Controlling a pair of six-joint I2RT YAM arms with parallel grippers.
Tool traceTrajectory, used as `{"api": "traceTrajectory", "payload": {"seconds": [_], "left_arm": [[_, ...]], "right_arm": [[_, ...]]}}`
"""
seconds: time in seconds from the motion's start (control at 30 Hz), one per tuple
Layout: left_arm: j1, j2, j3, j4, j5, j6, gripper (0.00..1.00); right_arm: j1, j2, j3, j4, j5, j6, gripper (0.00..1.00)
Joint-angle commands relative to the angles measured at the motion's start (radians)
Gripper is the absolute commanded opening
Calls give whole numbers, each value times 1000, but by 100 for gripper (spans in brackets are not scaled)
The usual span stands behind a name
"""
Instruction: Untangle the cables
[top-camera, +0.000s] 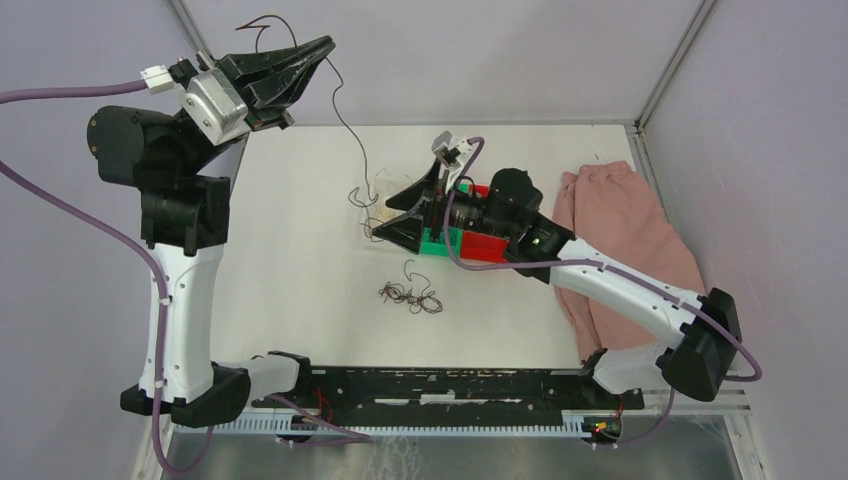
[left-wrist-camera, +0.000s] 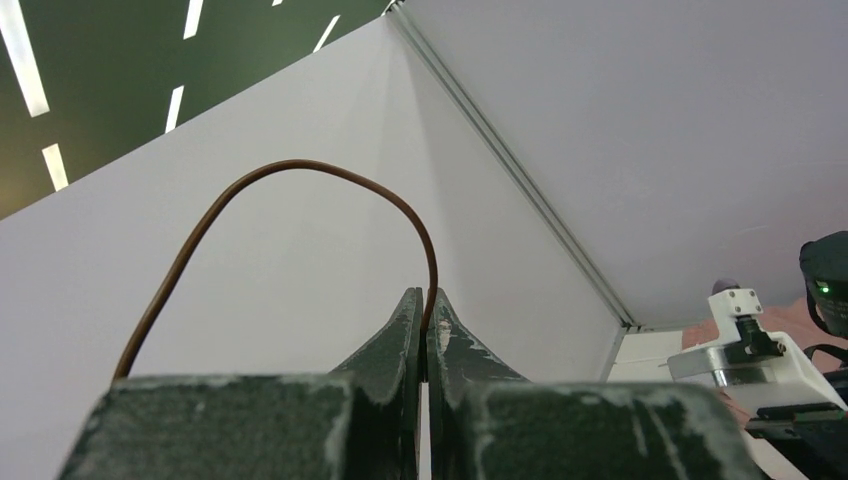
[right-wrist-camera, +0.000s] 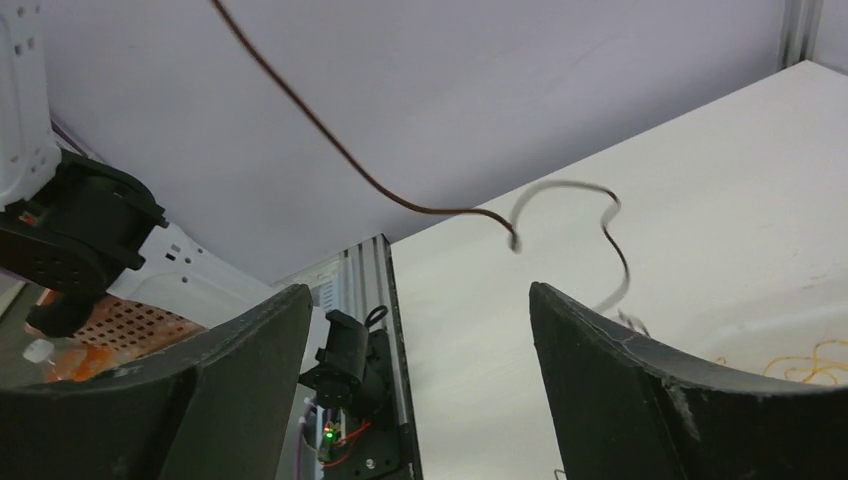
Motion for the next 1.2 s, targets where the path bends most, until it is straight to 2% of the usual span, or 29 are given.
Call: {"api": "traceTrajectory", "payload": {"seconds": [0.0, 0.1, 0.27, 0.33, 0.5, 0.73, 0.83, 0.97, 1.17], "left_arm": [[-3, -11, 5, 23, 10, -65, 3], [-3, -16, -3, 22, 10, -69, 3], [-4, -32, -31, 23, 10, -83, 3], [-3, -39, -42, 23, 15, -80, 3], [-3, -37, -30, 24, 16, -75, 3], [-4, -27, -8, 18, 10, -65, 3], [-3, -22, -7, 14, 13, -67, 3], [-4, -21, -8, 10, 13, -60, 3], [-5, -20, -1, -5, 7, -49, 3]], "right_arm": [[55, 59, 87, -4, 24, -143, 85], [61, 92, 110, -12, 95, -161, 77], [62, 99, 86, 50, 218, -158, 44], [62, 100, 97, 24, 228, -166, 41], [62, 89, 100, -49, 271, -173, 55], [60, 91, 114, -193, 322, -131, 60], [60, 84, 83, -125, 295, -107, 64], [61, 82, 36, 76, 129, -77, 71], [63, 86, 28, 165, 31, -79, 70]]}}
